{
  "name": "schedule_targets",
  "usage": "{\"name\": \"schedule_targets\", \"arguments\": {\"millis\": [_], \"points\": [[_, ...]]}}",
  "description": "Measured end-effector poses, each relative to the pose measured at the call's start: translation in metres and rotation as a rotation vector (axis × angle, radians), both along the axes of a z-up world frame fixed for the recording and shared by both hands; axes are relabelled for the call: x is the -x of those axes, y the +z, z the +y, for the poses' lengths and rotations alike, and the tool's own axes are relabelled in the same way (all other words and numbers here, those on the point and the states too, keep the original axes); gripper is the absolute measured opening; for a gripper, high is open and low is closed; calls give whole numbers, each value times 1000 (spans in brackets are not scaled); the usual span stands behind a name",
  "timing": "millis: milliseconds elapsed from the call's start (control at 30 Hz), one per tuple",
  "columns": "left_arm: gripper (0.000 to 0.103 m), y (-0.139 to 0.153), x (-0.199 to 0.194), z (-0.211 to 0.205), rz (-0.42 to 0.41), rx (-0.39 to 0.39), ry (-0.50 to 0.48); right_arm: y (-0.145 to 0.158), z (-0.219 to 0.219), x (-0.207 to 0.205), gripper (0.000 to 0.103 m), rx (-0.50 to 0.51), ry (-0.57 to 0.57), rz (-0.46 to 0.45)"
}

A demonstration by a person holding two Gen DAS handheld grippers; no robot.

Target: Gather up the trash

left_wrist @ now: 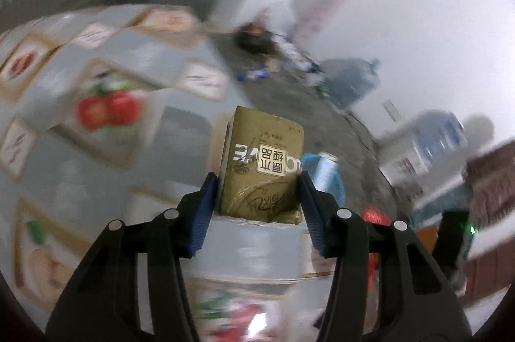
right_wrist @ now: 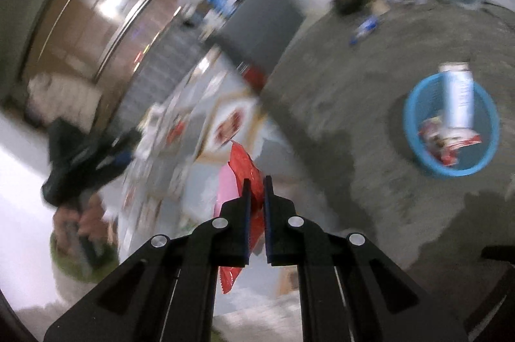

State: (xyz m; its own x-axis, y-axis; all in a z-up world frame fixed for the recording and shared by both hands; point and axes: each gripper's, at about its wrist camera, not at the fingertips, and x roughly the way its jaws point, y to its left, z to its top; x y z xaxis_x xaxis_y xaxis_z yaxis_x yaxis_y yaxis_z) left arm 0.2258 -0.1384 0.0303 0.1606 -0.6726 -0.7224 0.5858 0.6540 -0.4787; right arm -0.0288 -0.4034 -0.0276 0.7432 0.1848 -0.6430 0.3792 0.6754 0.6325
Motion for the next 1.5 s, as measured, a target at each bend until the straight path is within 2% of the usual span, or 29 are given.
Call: {"name": "schedule_targets", "arguments": {"millis": [100,267,367,500,600,700,767,833,867,900,1033,1200,1300,1400,1500], "points": [[48,7,23,-52,-19,1,-105,1,-45,37,7,16,-164,5],[48,-6,63,-152,-41,-70,-277,-22,-102,85,7,70,-388,126],[49,-24,80,-207,-57,-134,-359,-44,-125,95,7,43,-447,178],[49,-62,93,-278,-36,-240,-434,-78,-157,101,7,17,-499,246],[49,-90,91,-319,-11,-306,-451,-108,-186,97,7,-23,-528,295],[49,-116,89,-350,15,-346,-462,-124,-204,89,7,-43,-547,323],[53,-129,87,-368,-5,-360,-459,-137,-222,82,9,-46,-576,337],[65,-138,87,-378,-41,-360,-460,-151,-239,74,26,-53,-601,359],[68,-141,89,-381,-60,-367,-458,-161,-248,69,47,-66,-606,365],[68,-144,90,-384,-67,-369,-458,-172,-255,64,52,-74,-612,383],[69,-137,87,-377,-37,-317,-443,-192,-266,56,52,-88,-634,417],[70,-107,81,-352,-61,-240,-423,-177,-251,65,52,-62,-636,367],[71,-79,83,-326,-83,-184,-403,-154,-234,69,52,5,-610,347],[79,-44,91,-290,-112,-114,-375,-121,-213,67,55,98,-555,313],[86,-8,103,-244,-166,-53,-306,-72,-171,60,73,256,-451,253]]}}
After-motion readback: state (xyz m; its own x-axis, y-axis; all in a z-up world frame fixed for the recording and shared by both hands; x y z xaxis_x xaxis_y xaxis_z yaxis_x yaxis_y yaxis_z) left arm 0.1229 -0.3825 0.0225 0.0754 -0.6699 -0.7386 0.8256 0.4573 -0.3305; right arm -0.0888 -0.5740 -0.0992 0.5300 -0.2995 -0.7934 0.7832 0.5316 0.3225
